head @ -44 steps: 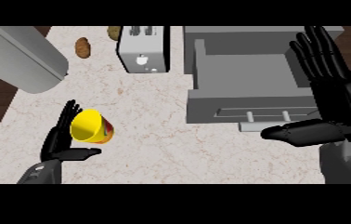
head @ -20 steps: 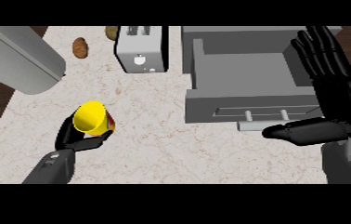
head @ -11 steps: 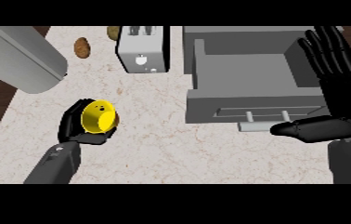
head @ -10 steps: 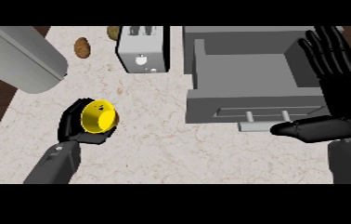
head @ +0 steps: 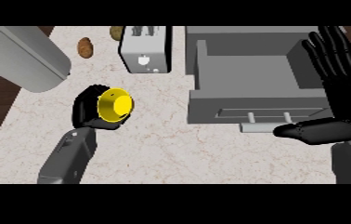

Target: Pick up the cup, place it into the drawer and close the drawer

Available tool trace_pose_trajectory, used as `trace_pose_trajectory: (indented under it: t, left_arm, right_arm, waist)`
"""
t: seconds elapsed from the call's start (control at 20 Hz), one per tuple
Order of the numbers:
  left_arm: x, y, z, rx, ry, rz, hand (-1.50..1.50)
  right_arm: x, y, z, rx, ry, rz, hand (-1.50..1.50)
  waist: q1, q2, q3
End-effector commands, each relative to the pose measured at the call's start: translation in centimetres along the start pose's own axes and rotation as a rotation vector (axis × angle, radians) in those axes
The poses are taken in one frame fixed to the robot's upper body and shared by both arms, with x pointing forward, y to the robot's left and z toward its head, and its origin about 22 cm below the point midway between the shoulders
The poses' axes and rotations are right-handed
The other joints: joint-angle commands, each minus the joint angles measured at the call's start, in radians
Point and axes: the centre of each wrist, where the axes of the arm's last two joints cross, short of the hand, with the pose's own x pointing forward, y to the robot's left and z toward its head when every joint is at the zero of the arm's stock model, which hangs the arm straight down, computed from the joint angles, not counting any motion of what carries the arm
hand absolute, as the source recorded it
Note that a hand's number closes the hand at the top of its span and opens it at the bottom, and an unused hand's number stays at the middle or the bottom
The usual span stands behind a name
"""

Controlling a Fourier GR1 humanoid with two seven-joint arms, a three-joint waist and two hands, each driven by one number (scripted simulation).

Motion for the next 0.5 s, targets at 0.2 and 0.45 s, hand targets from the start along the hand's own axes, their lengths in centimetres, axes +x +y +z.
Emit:
trace_pose_trajectory:
  t: [0.2,0.45]
  left_arm:
    - [3.5,-8.5,-8.0,-0.159,-0.142,0.069,1.5]
    - [7.3,-13.8,-12.3,-0.256,-0.142,0.083,1.5]
  right_arm:
    - [-0.7,1.2,0.5,-0.036,0.005,0.022,-1.5]
    - [-0.2,0.3,0.5,-0.018,0.015,0.022,-1.5]
  waist:
    - [0.017,-0.01,0.002]
    - [0.004,-0.008,0.002]
